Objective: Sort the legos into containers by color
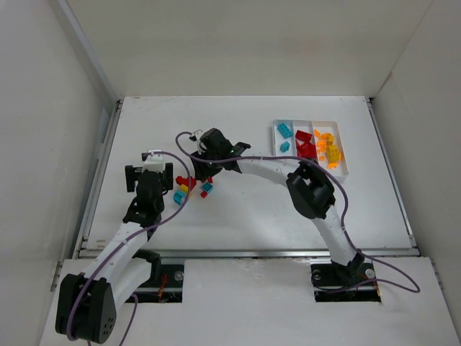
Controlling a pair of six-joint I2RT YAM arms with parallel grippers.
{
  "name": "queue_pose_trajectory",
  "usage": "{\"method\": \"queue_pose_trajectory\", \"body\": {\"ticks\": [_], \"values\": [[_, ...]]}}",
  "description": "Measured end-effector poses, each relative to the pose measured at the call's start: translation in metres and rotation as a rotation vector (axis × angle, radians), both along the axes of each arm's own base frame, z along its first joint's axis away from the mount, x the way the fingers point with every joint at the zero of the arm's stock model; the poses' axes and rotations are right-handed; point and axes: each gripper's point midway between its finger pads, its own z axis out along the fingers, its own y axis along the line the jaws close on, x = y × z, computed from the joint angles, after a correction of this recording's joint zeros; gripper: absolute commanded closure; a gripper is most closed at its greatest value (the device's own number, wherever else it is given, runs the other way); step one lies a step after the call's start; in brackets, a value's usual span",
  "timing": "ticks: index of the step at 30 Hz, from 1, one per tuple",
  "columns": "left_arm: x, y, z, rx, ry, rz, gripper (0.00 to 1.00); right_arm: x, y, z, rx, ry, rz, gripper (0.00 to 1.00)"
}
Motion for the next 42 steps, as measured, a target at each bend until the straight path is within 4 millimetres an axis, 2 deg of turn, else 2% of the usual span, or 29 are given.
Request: {"method": "queue_pose_trajectory", "body": {"ticks": [4,9,13,14,16,23,26,29,30,32,35,37,39,40,42], "values": [[-0.001,0.000,-0.001,0.001,0.003,0.001,0.09,0.002,0.009,-0.017,-0.022,0.006,0.002,0.51],[-0.001,0.000,-0.002,0.002,0.004,0.002,0.09,0.001,0.004,-0.025,-0.056,0.018,-0.009,0.64],[-0.001,0.001,-0.002,0.002,0.005,0.002,0.08,0.002,0.004,-0.024,-0.056,0.014,-0.012,0.80],[-0.001,0.001,-0.002,0.002,0.004,0.002,0.08,0.002,0.004,-0.024,-0.057,0.014,-0.013,0.89],[-0.001,0.002,-0.002,0.002,0.005,0.006,0.08,0.003,0.005,-0.023,-0.054,0.011,-0.009,1.00],[-0.001,0.002,-0.002,0.002,0.005,0.007,0.08,0.006,0.003,-0.020,-0.047,0.014,-0.028,1.00],[-0.001,0.002,-0.002,0.001,0.005,0.004,0.08,0.014,-0.012,-0.005,-0.021,0.012,-0.081,1.00],[0.000,0.001,-0.002,0.000,0.005,-0.001,0.08,0.031,-0.051,0.028,0.008,-0.011,-0.199,1.00],[0.000,0.001,-0.002,-0.001,0.005,-0.003,0.08,0.040,-0.071,0.044,0.022,-0.026,-0.253,1.00],[0.000,0.000,-0.002,-0.001,0.005,-0.005,0.08,0.067,-0.119,0.078,0.052,-0.077,-0.382,1.00],[0.000,-0.001,-0.002,-0.003,0.006,-0.011,0.08,0.107,-0.213,0.116,0.057,-0.158,-0.614,1.00],[0.000,0.000,-0.002,-0.004,0.006,-0.009,0.08,0.122,-0.282,0.121,0.013,-0.187,-0.767,1.00],[0.000,0.001,-0.002,-0.005,0.007,-0.008,0.08,0.128,-0.344,0.108,-0.058,-0.176,-0.892,1.00],[0.000,0.001,-0.003,-0.005,0.007,-0.008,0.08,0.127,-0.369,0.098,-0.098,-0.162,-0.938,1.00],[0.000,0.001,-0.003,-0.006,0.007,-0.007,0.08,0.121,-0.402,0.075,-0.176,-0.110,-0.992,1.00]]}}
